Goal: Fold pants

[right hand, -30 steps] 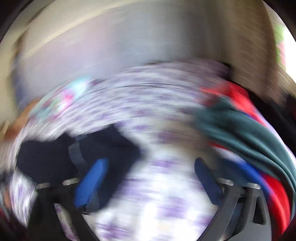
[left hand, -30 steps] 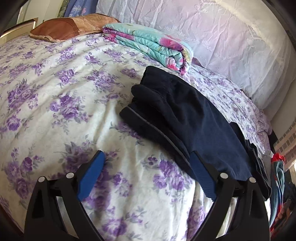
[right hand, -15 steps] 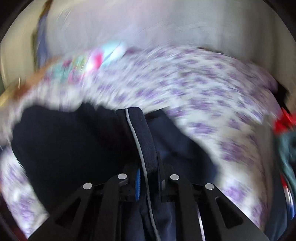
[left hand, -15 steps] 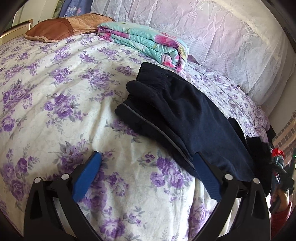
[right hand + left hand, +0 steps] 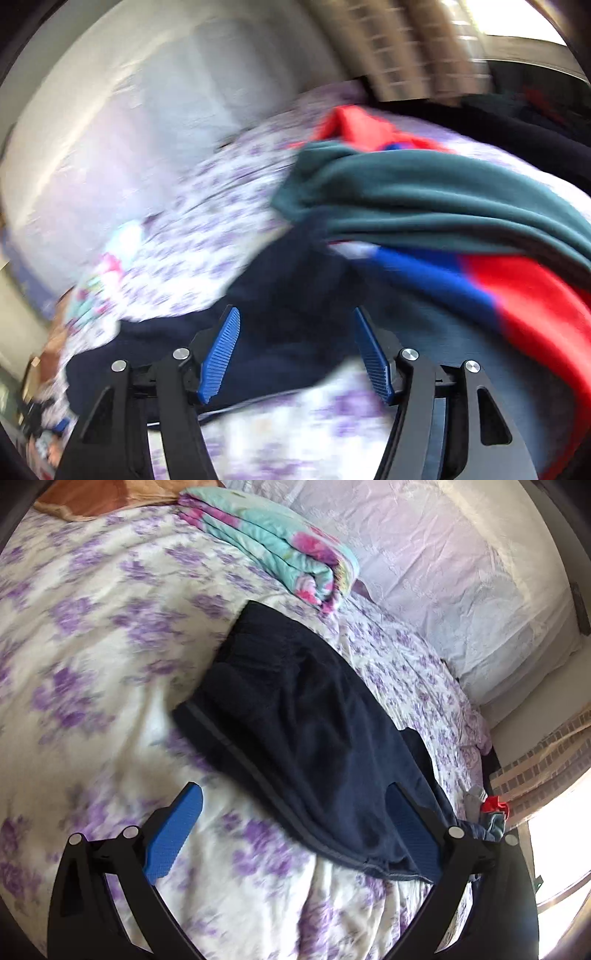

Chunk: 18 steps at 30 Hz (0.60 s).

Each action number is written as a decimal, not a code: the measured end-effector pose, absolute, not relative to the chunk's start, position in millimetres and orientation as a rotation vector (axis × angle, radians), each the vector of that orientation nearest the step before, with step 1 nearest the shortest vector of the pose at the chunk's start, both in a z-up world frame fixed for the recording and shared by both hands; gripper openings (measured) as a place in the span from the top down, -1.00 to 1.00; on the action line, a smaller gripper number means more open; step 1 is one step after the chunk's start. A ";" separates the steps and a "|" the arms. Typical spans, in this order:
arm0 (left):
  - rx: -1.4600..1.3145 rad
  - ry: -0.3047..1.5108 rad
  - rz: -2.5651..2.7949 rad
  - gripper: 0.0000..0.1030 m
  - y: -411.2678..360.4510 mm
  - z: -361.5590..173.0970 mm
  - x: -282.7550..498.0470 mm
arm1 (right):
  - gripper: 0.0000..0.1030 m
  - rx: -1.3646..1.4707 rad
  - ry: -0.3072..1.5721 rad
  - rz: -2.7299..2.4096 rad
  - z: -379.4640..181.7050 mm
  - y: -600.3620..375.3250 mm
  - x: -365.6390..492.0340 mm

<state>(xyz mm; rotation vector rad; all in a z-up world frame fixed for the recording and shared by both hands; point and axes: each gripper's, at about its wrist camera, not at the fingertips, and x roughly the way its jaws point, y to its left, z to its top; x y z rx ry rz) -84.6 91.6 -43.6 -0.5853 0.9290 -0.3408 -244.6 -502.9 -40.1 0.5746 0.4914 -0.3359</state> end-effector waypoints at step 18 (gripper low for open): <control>-0.672 1.006 -0.275 -0.32 95.7 -41.7 -36.6 | -0.45 0.511 0.556 -0.150 -49.5 -427.3 -238.9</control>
